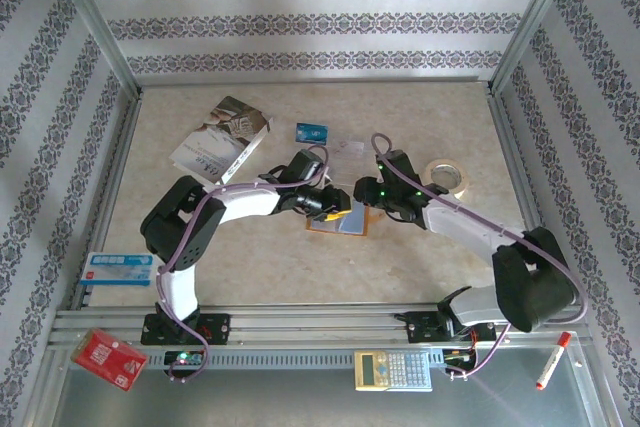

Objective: Take the credit cards out of the card holder

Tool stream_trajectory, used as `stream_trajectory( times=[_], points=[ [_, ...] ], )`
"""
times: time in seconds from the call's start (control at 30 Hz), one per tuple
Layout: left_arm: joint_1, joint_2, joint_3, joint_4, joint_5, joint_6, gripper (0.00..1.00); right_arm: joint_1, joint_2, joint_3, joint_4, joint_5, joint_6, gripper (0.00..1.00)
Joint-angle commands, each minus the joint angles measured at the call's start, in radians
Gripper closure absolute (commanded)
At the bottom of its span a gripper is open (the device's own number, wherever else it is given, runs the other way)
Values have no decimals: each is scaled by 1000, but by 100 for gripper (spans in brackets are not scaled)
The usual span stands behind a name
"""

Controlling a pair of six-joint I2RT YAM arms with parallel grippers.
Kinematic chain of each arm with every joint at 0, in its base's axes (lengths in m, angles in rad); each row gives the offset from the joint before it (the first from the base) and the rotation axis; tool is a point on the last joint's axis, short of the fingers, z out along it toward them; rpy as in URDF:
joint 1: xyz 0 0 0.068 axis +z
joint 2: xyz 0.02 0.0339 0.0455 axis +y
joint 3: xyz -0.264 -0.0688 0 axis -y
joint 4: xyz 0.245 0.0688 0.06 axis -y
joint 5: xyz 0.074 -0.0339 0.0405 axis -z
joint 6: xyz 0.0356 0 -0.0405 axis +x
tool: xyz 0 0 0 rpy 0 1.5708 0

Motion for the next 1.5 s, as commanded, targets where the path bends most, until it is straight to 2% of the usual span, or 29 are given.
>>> stream_trajectory(
  times=[0.0,0.2,0.3,0.43,0.63,0.83,1.13,1.47],
  points=[
    [-29,44,50,-43,31,40,62,-23,-61,-29,11,45,28,64],
    [-32,52,77,-90,30,76,53,-47,-112,-42,15,32,33,61],
    [-23,5,69,-102,22,94,45,-48,-93,-33,22,-21,34,60],
    [32,-95,3,-134,-22,114,45,-47,-35,-29,65,-131,57,62],
    [104,-157,-61,-213,-125,161,60,-13,72,-38,158,-262,133,68],
    [106,-96,-44,-220,-152,148,72,45,181,-42,229,-270,208,76],
    [105,-40,-59,-181,-156,118,78,61,281,-38,257,-278,227,85],
    [105,-23,-134,-156,-173,84,80,55,344,-45,294,-322,206,83]
  ],
)
